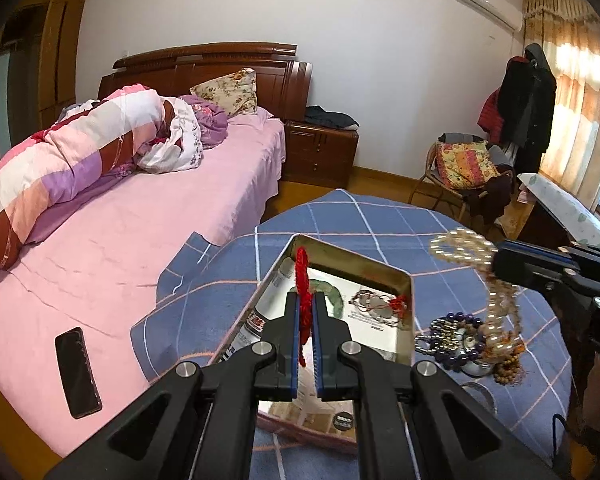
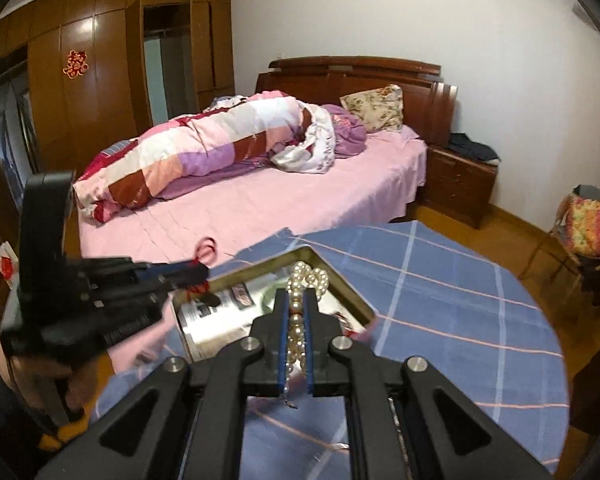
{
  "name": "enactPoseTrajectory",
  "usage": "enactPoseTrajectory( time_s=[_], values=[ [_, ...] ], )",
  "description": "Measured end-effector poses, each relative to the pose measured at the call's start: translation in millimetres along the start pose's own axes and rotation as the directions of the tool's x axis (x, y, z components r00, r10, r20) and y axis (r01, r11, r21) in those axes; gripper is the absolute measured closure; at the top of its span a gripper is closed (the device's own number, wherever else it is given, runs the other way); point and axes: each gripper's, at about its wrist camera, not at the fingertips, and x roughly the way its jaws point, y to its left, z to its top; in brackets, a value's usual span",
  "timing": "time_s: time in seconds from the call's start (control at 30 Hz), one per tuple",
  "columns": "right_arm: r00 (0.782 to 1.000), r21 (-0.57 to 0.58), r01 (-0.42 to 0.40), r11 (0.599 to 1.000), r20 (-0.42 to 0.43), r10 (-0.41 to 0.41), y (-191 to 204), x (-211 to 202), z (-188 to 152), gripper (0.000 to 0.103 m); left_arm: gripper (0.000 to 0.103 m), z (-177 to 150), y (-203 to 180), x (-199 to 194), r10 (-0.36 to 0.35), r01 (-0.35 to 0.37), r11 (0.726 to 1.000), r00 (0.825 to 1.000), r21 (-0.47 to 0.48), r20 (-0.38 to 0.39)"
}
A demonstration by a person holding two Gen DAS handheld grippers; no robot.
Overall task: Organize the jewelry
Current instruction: 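Carry the pearls into the tin and open the right gripper while the left gripper carries the tassel, then lower the red tassel into the tin and open the left gripper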
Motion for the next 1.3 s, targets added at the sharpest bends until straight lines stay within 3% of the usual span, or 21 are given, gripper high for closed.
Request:
enactPoseTrajectory(
  time_s=[0.43, 1.07, 1.1, 1.17, 1.2, 1.23, 1.3],
  values=[
    [0.996, 0.037, -0.011, 0.999, -0.092, 0.015, 2.6, 60.5, -22.3, 0.095, 0.099, -13.0, -2.1, 25.5, 0.019, -0.017, 0.999, 0.998, 0.037, -0.059],
    [0.988, 0.063, -0.017, 0.998, -0.149, 0.026, -2.6, 73.9, -38.9, 0.092, 0.096, -18.3, -5.1, 41.2, 0.028, -0.023, 0.999, 0.993, 0.042, -0.115],
    [0.989, 0.064, -0.017, 0.998, -0.149, 0.026, -2.8, 72.2, -39.1, 0.090, 0.093, -17.9, -5.0, 41.4, 0.027, -0.022, 0.999, 0.992, 0.038, -0.120],
    [0.990, 0.072, -0.017, 0.997, -0.141, 0.028, -5.1, 68.2, -40.4, 0.064, 0.075, -17.2, -4.9, 39.4, 0.032, -0.028, 0.999, 0.993, 0.031, -0.118],
    [0.990, 0.080, -0.019, 0.997, -0.135, 0.029, -6.8, 65.8, -41.1, 0.057, 0.052, -16.5, -5.2, 36.9, 0.040, -0.037, 0.999, 0.993, 0.025, -0.111],
    [0.991, 0.090, -0.019, 0.996, -0.128, 0.030, -9.4, 62.1, -42.2, 0.051, 0.039, -16.7, -5.7, 33.4, 0.054, -0.052, 0.998, 0.994, 0.023, -0.094],
    [0.992, 0.101, -0.003, 0.995, -0.127, 0.016, -15.8, 54.3, -44.9, 0.051, 0.035, -15.3, -7.1, 26.1, 0.037, -0.035, 0.999, 0.997, 0.023, -0.067]
  ],
)
